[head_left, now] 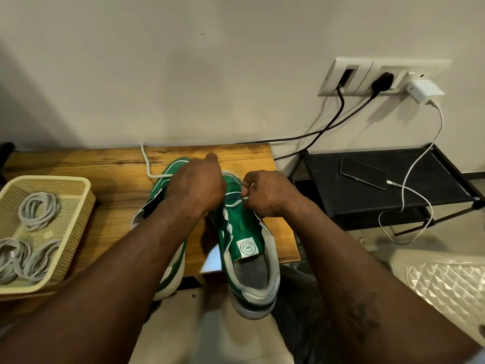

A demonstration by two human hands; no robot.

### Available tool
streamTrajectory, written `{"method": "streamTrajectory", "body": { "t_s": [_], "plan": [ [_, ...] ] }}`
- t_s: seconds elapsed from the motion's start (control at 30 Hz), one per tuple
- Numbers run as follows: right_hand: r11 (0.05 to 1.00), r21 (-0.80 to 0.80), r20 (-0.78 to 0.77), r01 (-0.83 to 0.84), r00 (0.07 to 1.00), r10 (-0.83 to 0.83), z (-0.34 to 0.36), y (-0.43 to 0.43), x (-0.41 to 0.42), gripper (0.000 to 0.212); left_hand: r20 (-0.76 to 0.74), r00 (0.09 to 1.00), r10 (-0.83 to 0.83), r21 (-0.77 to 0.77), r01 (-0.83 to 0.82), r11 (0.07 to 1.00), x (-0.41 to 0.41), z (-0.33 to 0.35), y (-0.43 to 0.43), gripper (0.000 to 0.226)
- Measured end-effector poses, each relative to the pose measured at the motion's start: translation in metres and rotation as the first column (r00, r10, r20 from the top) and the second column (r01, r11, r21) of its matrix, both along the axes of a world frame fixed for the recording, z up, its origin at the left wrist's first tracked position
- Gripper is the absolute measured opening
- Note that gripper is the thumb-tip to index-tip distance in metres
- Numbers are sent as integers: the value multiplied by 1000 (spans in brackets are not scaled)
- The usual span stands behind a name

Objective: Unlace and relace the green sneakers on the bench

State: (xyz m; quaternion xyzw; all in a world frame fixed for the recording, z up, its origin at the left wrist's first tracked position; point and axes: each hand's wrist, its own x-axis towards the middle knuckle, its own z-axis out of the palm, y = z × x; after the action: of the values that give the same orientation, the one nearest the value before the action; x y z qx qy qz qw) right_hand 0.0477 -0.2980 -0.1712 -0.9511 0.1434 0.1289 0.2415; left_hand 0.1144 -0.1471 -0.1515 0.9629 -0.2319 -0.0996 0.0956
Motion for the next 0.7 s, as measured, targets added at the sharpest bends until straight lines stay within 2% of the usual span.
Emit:
{"method": "streamTrajectory", "body": {
  "t_s": [0.03,0.07,0.1,0.13,0.2,0.3,0.37,0.43,0.53,0.6,0.7],
  "plan": [
    [1000,1,-1,5,1000,-5,1,0,0,9,92,994,-60,-124,72,990,2,-3,-2,15],
    [1000,1,-3,6,1000,-6,1,0,0,8,122,983,-139,-260,167,951,4,-5,-4,20],
    [1000,-3,-5,-1,1000,1,2,1,0,10,127,964,-235,-350,265,898,6,-7,-6,31],
    [1000,-7,-7,-8,1000,8,3,0,0,13,131,938,-320,-371,346,862,8,-9,-8,44],
    [1000,-4,-8,-9,1000,9,3,0,-1,17,158,910,-383,-273,413,869,11,-10,-10,54],
    [1000,1,-14,2,1000,-2,3,0,0,11,193,928,-319,-135,347,928,13,-12,-6,44],
    [1000,7,-18,13,1000,-13,2,0,1,9,81,966,-244,-126,253,959,11,-8,-1,29],
    [1000,2,-21,20,1000,-20,2,0,1,10,-104,967,-232,-55,228,972,10,-5,2,14],
    [999,7,-16,38,999,-38,1,-1,1,10,-247,938,-243,45,262,964,1,-8,3,27],
    [999,-11,-1,33,999,-33,1,0,1,8,-206,954,-219,74,238,969,-6,-11,0,28],
    [999,-37,13,26,1000,-26,-1,3,0,12,-85,978,-188,109,197,974,-17,-19,-7,18]
  ]
}}
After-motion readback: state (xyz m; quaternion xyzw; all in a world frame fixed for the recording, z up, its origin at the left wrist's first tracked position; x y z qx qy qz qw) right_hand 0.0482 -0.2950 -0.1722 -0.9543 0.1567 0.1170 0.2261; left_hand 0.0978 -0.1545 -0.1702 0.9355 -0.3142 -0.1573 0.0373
